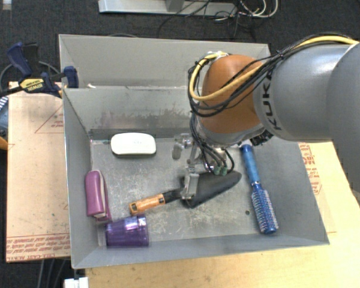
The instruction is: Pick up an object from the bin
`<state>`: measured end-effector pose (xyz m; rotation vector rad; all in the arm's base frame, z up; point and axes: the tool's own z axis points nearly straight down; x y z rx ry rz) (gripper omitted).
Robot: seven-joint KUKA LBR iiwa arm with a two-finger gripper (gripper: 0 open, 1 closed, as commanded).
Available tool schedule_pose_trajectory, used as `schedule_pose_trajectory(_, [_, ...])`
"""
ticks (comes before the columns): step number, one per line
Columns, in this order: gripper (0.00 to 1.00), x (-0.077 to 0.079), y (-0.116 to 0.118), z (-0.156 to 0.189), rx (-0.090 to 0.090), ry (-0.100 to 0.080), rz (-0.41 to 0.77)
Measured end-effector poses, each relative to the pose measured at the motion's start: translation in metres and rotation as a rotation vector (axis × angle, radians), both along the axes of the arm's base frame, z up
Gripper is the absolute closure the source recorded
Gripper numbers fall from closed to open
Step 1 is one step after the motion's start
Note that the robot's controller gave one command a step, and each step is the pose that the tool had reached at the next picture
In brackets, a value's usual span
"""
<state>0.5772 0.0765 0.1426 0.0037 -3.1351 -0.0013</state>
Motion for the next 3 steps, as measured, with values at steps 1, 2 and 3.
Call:
schedule_pose_trajectory(1, [0.0, 0.002, 0.0, 0.005, 0.0, -0.007, -0.002])
schedule_pose_trajectory(2, [0.0, -0.012, -0.014, -0.077, 0.001, 0.006, 0.059])
schedule_pose_trajectory(3, [1.0, -0.016, -0.032, -0.07, 0.002, -0.009, 0.031])
